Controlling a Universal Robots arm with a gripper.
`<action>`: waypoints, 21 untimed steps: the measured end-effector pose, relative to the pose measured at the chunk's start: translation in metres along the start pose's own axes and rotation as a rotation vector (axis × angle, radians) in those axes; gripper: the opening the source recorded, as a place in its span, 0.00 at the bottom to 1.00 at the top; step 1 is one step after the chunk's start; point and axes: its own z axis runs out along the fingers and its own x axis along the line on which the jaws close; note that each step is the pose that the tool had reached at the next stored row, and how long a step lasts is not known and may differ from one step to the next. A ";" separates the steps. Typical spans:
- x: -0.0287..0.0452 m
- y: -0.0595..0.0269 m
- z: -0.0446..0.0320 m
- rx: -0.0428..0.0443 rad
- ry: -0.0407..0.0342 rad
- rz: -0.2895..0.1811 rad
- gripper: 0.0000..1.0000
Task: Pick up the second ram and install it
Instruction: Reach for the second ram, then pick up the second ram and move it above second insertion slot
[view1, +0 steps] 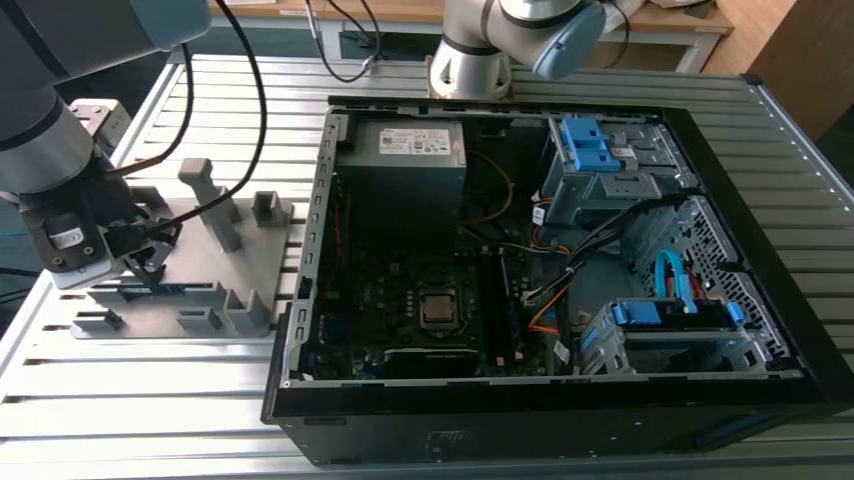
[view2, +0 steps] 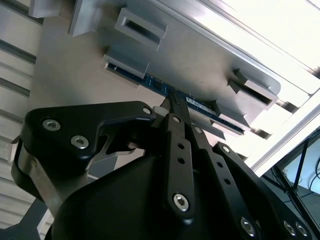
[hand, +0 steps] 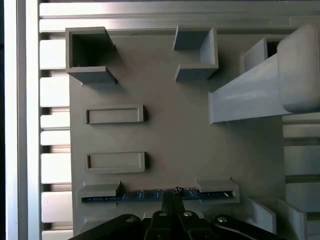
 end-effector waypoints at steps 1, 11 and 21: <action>0.0000 0.0000 0.0000 0.0000 0.0000 0.000 0.10; 0.0000 0.0000 0.0001 0.0000 0.0000 0.000 0.10; 0.0000 0.0000 0.0002 0.0017 0.0002 -0.010 0.10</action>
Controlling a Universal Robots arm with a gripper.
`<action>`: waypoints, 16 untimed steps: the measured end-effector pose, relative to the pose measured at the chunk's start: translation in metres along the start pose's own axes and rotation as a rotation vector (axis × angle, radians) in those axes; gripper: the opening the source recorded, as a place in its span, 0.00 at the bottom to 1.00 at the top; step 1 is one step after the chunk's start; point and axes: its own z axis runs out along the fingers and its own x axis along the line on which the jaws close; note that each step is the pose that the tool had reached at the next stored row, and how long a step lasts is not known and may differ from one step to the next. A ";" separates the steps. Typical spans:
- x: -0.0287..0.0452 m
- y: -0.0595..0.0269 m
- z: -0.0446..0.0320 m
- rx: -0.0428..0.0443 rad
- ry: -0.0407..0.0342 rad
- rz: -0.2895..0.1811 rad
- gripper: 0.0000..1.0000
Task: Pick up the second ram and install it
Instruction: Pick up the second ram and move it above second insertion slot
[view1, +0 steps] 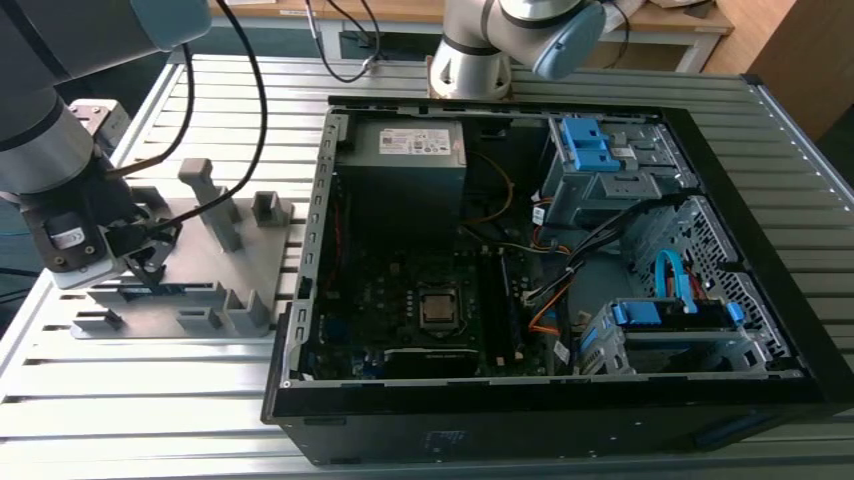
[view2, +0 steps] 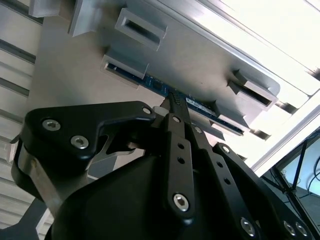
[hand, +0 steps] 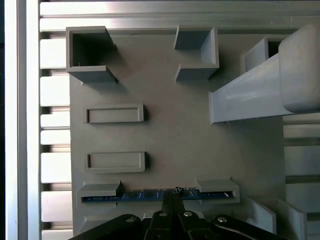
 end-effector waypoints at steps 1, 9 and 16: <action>0.0000 0.0000 0.0000 -0.0001 0.0003 -0.010 0.10; 0.0000 0.0000 0.0002 -0.0034 0.0055 -0.152 0.10; 0.0000 0.0000 0.0002 -0.0059 0.0093 -0.258 0.10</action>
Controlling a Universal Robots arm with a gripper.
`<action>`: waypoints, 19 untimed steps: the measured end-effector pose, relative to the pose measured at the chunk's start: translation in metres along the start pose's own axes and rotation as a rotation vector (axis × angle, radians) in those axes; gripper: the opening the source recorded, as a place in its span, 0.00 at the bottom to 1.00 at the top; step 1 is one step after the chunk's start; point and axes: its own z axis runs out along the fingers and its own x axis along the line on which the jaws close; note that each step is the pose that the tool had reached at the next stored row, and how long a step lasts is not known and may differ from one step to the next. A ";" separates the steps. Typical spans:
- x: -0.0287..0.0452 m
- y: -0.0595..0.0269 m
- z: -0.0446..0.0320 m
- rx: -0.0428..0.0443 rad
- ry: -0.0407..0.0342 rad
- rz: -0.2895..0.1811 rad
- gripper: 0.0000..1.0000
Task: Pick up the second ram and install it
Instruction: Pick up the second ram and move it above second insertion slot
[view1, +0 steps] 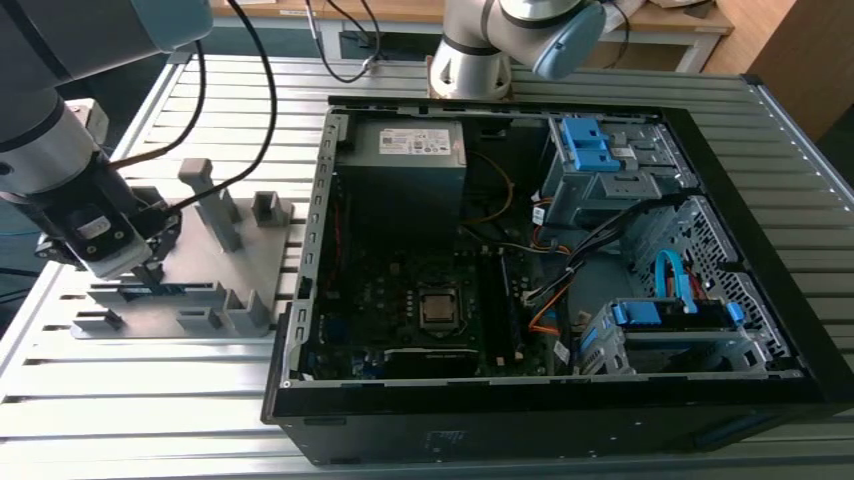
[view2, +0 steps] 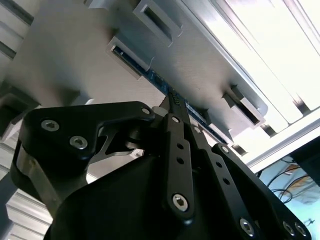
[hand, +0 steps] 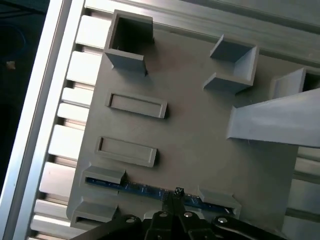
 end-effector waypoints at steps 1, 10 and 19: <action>0.0000 0.0000 0.0000 -0.0003 0.0005 -0.014 0.10; 0.0000 0.0000 0.0002 -0.0034 0.0052 -0.147 0.10; 0.0000 0.0000 0.0002 -0.0060 0.0095 -0.264 0.10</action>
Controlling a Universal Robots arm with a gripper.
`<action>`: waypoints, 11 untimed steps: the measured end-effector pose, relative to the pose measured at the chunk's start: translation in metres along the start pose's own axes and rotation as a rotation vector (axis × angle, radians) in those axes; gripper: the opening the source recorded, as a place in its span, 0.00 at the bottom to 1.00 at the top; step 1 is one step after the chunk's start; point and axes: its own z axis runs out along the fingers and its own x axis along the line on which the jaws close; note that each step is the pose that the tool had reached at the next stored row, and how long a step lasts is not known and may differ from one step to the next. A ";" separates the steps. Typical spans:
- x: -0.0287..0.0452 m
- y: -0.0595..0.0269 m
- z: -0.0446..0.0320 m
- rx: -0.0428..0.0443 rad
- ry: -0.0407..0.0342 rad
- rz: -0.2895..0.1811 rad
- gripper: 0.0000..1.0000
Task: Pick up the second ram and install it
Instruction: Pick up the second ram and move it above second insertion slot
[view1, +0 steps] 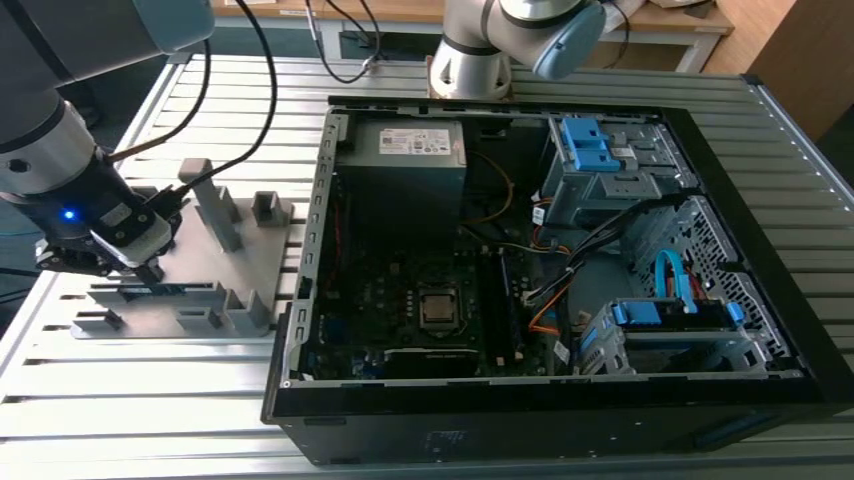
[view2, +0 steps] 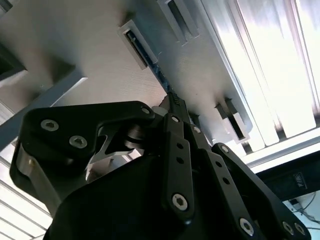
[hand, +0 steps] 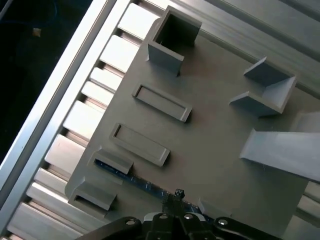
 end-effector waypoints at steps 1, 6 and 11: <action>0.0000 0.0000 0.0000 -0.0003 0.0005 -0.013 0.10; 0.0000 0.0000 0.0001 -0.0018 0.0028 -0.077 0.10; 0.0000 0.0000 0.0001 -0.0031 0.0049 -0.137 0.10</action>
